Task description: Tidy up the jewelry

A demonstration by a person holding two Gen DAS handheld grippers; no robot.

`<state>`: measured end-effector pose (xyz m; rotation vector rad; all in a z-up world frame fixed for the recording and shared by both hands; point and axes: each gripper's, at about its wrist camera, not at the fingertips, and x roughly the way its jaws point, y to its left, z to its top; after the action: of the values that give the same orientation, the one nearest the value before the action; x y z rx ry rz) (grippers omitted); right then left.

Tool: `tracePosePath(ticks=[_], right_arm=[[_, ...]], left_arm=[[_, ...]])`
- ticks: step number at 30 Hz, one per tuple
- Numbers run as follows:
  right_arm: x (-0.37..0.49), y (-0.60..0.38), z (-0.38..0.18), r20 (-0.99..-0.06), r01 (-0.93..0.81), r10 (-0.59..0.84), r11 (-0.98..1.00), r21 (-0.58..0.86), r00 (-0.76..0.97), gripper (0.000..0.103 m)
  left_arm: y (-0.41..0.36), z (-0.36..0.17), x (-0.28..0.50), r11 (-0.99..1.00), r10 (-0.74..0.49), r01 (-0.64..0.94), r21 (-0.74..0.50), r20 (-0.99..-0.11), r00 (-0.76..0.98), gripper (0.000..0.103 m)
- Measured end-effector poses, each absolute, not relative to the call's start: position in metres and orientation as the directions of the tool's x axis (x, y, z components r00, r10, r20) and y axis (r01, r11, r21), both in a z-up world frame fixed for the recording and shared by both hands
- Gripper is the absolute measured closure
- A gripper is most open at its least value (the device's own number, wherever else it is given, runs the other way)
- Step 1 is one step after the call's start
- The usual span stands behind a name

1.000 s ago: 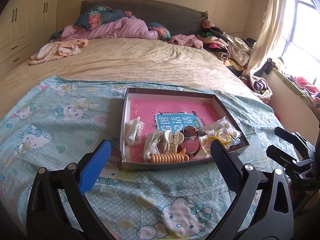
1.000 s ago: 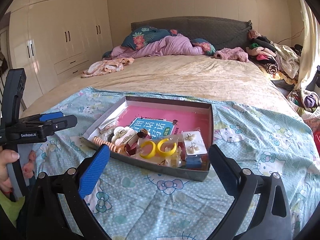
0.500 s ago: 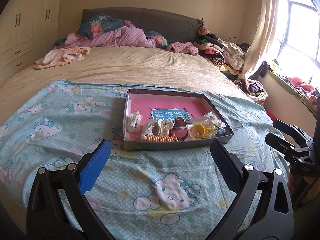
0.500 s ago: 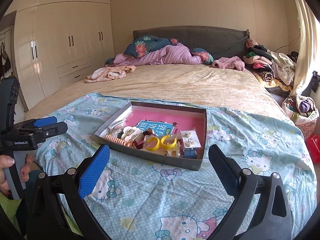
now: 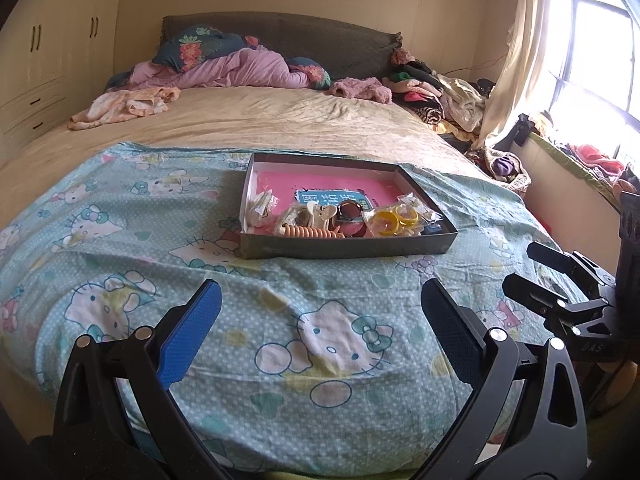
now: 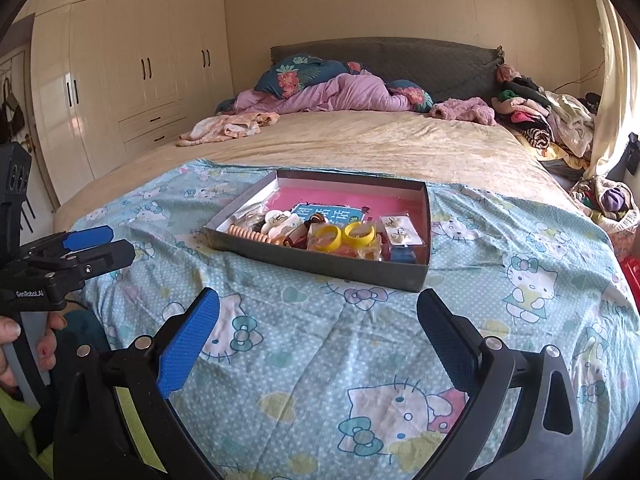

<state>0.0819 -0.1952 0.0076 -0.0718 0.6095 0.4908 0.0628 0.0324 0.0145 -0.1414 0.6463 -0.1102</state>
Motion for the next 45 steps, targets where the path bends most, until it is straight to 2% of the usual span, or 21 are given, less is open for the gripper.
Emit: tracePosePath(ticks=[11, 24, 45], right_arm=[[0.067, -0.195, -0.012, -0.559, -0.456, 0.418, 0.887, 0.079, 0.716, 0.005], [0.08, -0.189, -0.039, -0.632, -0.434, 0.383, 0.897, 0.081, 0.674, 0.005], [0.083, -0.187, -0.04, -0.646, -0.435, 0.387, 0.896, 0.093, 0.658, 0.005]], left_arm=[[0.028, 0.002, 0.055, 0.985, -0.147, 0.061, -0.164, -0.585, 0.798, 0.01], [0.024, -0.015, 0.058, 0.986, -0.146, 0.059, -0.159, -0.618, 0.772, 0.01], [0.029, -0.014, 0.056, 0.988, -0.128, 0.043, -0.151, -0.619, 0.775, 0.01]])
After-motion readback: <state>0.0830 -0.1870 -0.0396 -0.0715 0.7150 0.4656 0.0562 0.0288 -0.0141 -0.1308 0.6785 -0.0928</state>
